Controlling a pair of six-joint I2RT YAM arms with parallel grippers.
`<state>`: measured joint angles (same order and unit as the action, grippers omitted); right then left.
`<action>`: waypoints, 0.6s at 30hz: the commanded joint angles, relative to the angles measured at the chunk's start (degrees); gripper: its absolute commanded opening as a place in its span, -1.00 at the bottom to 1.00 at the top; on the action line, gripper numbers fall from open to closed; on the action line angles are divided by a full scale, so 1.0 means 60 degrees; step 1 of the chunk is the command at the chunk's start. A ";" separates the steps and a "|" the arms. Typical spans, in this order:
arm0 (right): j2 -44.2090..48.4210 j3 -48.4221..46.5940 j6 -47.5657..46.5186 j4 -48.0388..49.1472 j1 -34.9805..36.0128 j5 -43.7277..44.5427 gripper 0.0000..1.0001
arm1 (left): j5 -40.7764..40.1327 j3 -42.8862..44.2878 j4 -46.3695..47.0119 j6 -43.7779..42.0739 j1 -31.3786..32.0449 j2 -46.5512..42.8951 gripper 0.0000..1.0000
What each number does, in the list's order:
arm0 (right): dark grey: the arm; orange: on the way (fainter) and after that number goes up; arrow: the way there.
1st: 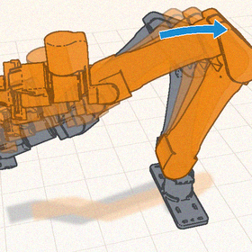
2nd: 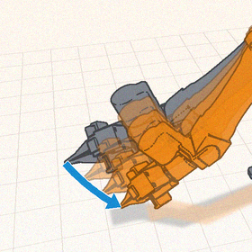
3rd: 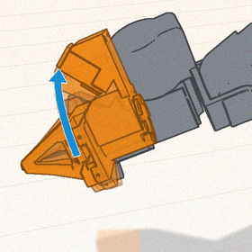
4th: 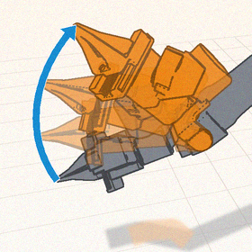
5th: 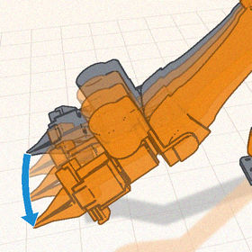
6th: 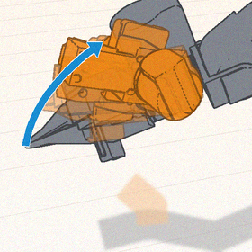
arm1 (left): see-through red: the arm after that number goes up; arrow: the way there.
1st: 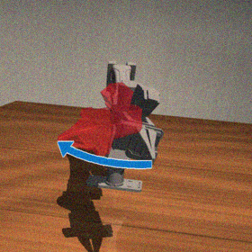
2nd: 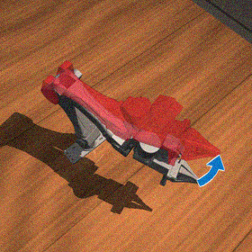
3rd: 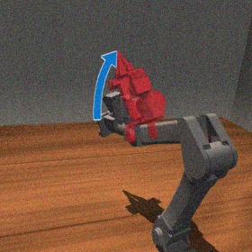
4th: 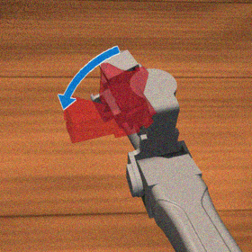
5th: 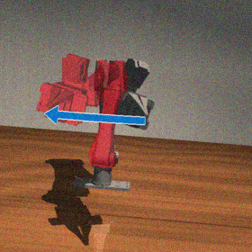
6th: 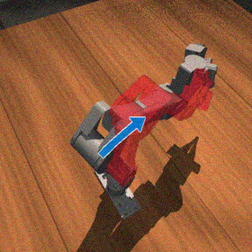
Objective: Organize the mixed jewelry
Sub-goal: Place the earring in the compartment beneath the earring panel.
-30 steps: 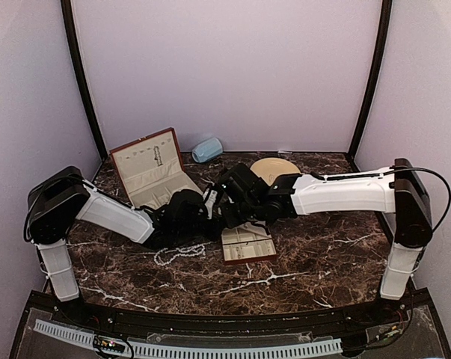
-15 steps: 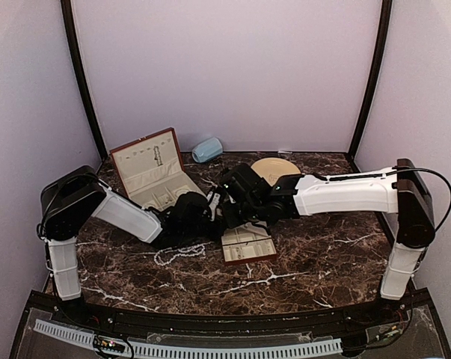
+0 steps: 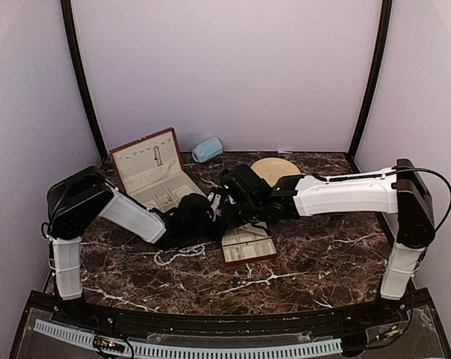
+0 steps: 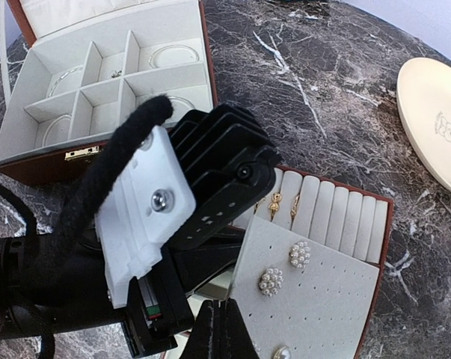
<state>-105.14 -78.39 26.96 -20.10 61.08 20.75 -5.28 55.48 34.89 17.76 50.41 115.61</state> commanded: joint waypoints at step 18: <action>0.0276 0.0108 0.0134 0.0320 -0.0031 -0.0001 -1.00 | -0.0200 -0.0190 0.0686 -0.0206 -0.0052 -0.0537 -0.40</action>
<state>-105.14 -78.28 27.11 -19.62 61.06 20.58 -5.19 55.68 35.73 17.54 50.41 115.66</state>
